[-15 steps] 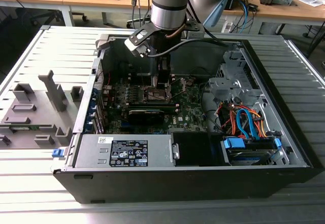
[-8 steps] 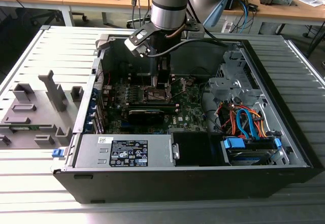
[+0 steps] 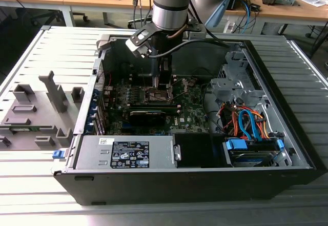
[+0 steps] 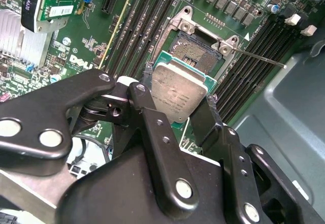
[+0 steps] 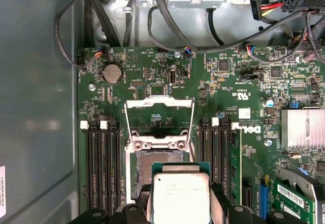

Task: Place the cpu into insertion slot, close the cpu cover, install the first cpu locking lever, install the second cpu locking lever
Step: 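Place the cpu into insertion slot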

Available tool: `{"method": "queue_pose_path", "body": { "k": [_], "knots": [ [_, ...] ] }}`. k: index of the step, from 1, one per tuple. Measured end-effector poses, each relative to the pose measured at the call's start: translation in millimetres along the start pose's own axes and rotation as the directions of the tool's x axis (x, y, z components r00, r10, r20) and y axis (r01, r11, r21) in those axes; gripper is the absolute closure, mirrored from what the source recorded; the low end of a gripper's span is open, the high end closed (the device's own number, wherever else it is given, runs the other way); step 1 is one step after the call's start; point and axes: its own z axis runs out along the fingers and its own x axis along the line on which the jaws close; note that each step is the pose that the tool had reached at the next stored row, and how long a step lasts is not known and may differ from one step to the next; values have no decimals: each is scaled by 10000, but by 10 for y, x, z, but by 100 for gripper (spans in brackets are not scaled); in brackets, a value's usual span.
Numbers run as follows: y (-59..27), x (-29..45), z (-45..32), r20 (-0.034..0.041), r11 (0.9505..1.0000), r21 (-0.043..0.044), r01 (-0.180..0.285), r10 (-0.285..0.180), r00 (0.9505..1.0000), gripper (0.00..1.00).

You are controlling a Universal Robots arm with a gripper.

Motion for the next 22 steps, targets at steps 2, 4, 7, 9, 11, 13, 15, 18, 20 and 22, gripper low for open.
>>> {"method": "queue_pose_path", "body": {
  "k": [2,4,7,9,11,13,15,18,20,22],
  "knots": [
    [0,0,0,1,10000,-1,28,-28,10000,46],
    [0,0,0,2,10000,-3,71,-71,10000,46],
    [0,0,1,5,9998,-8,186,-186,9998,46],
    [0,0,0,7,9997,-9,236,-236,9997,46],
    [0,0,1,8,9997,-9,243,-243,9997,46],
    [0,0,10,8,9997,-10,243,-243,9997,46],
    [0,1,15,8,9997,-9,243,-243,9997,46],
    [0,1,19,8,9997,-10,242,-242,9997,46],
    [0,1,22,8,9997,-10,242,-242,9997,46],
    [1,1,27,7,9997,-10,243,-243,9997,46]
  ]
}}
